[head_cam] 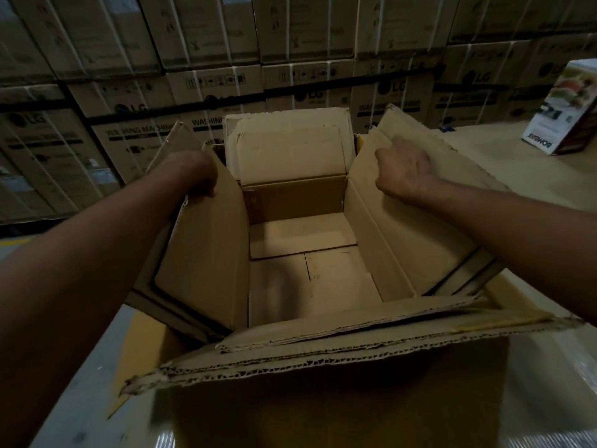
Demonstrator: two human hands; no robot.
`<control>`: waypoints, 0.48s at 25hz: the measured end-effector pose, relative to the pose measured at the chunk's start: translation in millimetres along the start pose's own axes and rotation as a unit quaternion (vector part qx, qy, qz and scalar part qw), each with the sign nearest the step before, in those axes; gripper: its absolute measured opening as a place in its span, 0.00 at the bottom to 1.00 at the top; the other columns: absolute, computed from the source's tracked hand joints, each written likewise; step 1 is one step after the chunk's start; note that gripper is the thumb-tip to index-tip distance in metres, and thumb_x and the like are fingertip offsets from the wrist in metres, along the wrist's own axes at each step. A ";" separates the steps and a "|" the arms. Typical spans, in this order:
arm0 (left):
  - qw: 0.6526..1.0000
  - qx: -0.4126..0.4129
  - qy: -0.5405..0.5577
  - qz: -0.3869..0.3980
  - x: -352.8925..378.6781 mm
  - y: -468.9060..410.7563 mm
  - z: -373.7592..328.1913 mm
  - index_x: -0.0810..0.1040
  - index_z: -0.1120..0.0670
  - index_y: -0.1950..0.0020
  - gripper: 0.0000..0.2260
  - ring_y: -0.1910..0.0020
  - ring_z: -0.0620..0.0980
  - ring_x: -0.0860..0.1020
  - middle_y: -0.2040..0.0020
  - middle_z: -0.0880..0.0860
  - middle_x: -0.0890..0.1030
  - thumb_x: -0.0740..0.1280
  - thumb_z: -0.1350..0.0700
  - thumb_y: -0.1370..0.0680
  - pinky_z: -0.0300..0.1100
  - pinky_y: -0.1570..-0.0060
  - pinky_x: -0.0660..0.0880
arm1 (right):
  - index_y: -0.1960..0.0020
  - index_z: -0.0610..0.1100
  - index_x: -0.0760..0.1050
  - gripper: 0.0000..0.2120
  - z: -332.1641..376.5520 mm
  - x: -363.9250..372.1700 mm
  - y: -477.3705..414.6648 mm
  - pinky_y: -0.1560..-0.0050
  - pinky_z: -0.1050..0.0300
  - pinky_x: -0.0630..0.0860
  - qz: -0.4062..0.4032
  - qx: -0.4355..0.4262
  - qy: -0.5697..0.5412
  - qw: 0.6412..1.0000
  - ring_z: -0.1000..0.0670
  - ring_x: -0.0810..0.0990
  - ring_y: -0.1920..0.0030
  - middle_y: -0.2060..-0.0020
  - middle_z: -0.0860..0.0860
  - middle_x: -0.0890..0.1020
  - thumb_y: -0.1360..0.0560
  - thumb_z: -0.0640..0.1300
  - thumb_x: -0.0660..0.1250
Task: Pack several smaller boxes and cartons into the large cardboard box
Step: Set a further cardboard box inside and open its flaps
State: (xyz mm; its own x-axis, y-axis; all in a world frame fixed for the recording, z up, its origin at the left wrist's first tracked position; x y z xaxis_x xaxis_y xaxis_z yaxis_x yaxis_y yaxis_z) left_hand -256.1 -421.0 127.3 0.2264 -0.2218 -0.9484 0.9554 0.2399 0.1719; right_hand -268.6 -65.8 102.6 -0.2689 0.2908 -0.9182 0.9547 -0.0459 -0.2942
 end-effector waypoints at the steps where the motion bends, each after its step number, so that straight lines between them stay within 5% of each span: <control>1: 0.995 0.004 -0.075 -0.059 -2.6 -0.8 -0.9 0.68 0.59 0.25 0.29 0.34 0.60 0.74 0.32 0.62 0.75 0.73 0.52 0.22 0.52 0.37 0.74 | 0.39 0.46 0.78 0.16 8.9 -4.9 7.5 0.42 0.44 0.74 -0.020 -0.027 0.071 0.997 0.40 0.71 0.35 0.27 0.41 0.66 0.26 0.47 0.72; 4: 0.949 0.168 -0.202 -0.176 -1.4 23.2 -46.4 0.64 0.51 0.22 0.32 0.26 0.61 0.66 0.24 0.59 0.65 0.72 0.49 0.23 0.59 0.29 0.68 | 0.34 0.49 0.77 0.22 52.0 1.4 39.2 0.29 0.37 0.65 0.010 -0.161 0.139 0.977 0.39 0.63 0.26 0.23 0.43 0.63 0.27 0.52 0.72; 6: 0.945 0.313 -0.083 0.037 43.7 53.6 -82.4 0.66 0.47 0.22 0.31 0.27 0.57 0.69 0.24 0.54 0.68 0.69 0.40 0.22 0.55 0.29 0.69 | 0.33 0.48 0.76 0.24 74.4 35.2 72.0 0.32 0.40 0.71 0.202 -0.192 0.043 0.959 0.41 0.73 0.32 0.30 0.45 0.73 0.25 0.58 0.70; 9: 0.861 0.318 -0.069 0.392 126.9 126.8 -93.7 0.69 0.48 0.23 0.35 0.27 0.55 0.70 0.26 0.50 0.72 0.60 0.30 0.24 0.55 0.28 0.68 | 0.27 0.48 0.72 0.29 82.2 76.1 157.7 0.29 0.42 0.70 0.565 -0.236 0.042 0.789 0.42 0.73 0.29 0.30 0.48 0.76 0.19 0.65 0.61; 10: 0.839 0.310 -0.095 0.437 144.6 140.5 -87.9 0.72 0.49 0.25 0.35 0.29 0.55 0.73 0.28 0.51 0.75 0.59 0.28 0.25 0.55 0.29 0.70 | 0.28 0.47 0.73 0.27 77.8 76.9 177.4 0.29 0.43 0.70 0.626 -0.232 0.039 0.743 0.42 0.74 0.29 0.32 0.47 0.77 0.17 0.64 0.57; 12: 0.825 0.306 -0.106 0.463 160.8 146.1 -76.1 0.75 0.49 0.28 0.38 0.33 0.55 0.77 0.31 0.52 0.78 0.58 0.25 0.28 0.55 0.30 0.72 | 0.31 0.45 0.75 0.29 70.7 77.9 190.5 0.28 0.43 0.70 0.659 -0.227 0.024 0.717 0.43 0.76 0.31 0.34 0.45 0.78 0.16 0.65 0.53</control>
State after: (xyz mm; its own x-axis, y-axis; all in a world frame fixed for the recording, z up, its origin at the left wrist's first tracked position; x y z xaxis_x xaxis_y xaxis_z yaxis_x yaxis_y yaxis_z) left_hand -94.5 -349.7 -20.4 0.8797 -0.3858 -0.2778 0.2560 -0.1080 0.9606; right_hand -116.7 -119.5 -43.7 0.8990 0.3134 -0.3059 0.3218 0.0008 0.9468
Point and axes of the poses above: each hand's wrist, its own y-axis away from the middle knuckle, its own x-axis out of the palm, z = x × y, the point moved 8 cm from there along -y, towards the middle knuckle
